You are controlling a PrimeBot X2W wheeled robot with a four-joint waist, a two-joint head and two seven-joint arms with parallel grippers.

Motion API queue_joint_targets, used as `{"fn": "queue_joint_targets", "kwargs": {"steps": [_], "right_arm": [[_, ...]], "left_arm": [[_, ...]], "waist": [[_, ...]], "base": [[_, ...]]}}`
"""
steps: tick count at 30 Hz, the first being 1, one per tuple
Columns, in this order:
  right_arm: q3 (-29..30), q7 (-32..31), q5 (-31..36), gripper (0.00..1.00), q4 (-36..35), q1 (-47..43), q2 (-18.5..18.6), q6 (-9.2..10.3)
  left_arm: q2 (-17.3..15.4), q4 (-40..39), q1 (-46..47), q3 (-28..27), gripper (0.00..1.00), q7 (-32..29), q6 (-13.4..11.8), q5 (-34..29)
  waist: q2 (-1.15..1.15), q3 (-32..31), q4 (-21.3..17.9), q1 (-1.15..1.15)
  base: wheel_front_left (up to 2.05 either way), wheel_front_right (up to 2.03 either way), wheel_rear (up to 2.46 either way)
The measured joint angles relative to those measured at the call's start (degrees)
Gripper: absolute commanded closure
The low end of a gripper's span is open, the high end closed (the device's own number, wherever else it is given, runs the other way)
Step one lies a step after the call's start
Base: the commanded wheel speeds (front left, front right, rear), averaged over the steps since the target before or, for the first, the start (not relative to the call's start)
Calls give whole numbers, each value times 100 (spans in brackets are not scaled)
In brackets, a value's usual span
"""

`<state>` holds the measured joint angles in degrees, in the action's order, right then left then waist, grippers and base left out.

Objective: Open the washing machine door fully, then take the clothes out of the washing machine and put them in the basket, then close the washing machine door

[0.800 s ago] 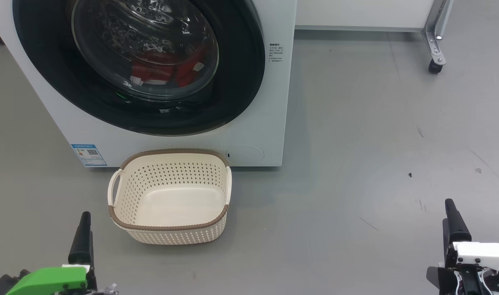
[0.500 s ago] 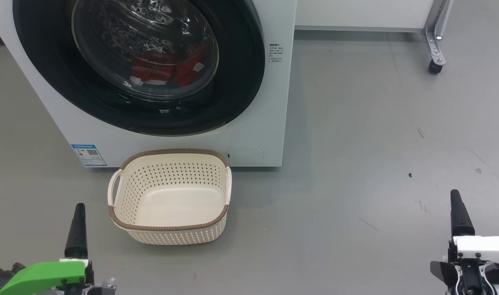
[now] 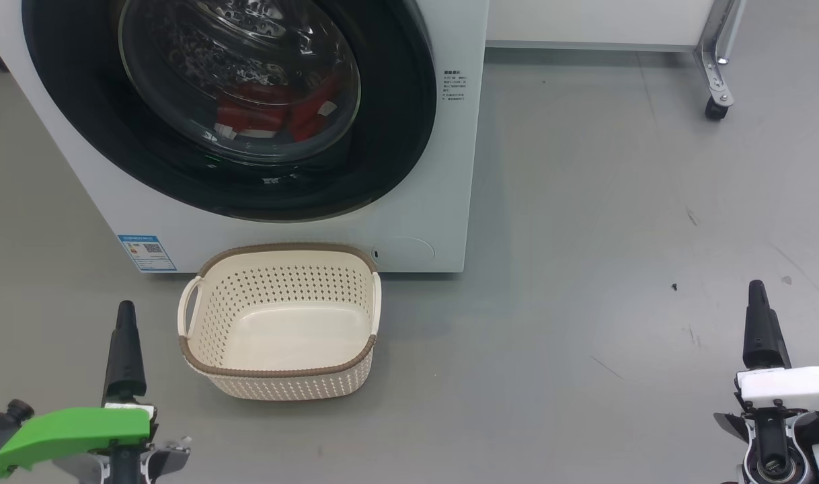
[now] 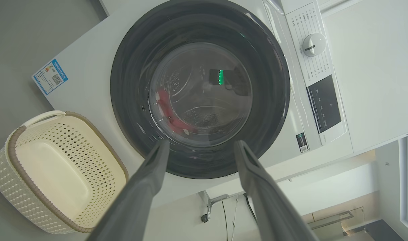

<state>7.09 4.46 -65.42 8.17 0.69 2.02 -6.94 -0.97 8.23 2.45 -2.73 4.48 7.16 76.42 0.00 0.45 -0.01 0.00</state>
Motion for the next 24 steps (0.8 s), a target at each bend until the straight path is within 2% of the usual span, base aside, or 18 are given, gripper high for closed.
{"fn": "queue_joint_targets", "kwargs": {"steps": [14, 24], "right_arm": [[-293, 274, 1589, 0, -247, 4, 203, -1], [-565, 460, 2677, 0, -291, 3, 265, 2]], "left_arm": [[-11, -298, 18, 142, 0, 285, 0, -1188], [-21, -445, 18, 214, 0, 478, 0, -2591]], "waist": [[0, -20, 17, 0], [0, -40, 36, 0]], "base": [[0, 0, 0], [0, 0, 0]]}}
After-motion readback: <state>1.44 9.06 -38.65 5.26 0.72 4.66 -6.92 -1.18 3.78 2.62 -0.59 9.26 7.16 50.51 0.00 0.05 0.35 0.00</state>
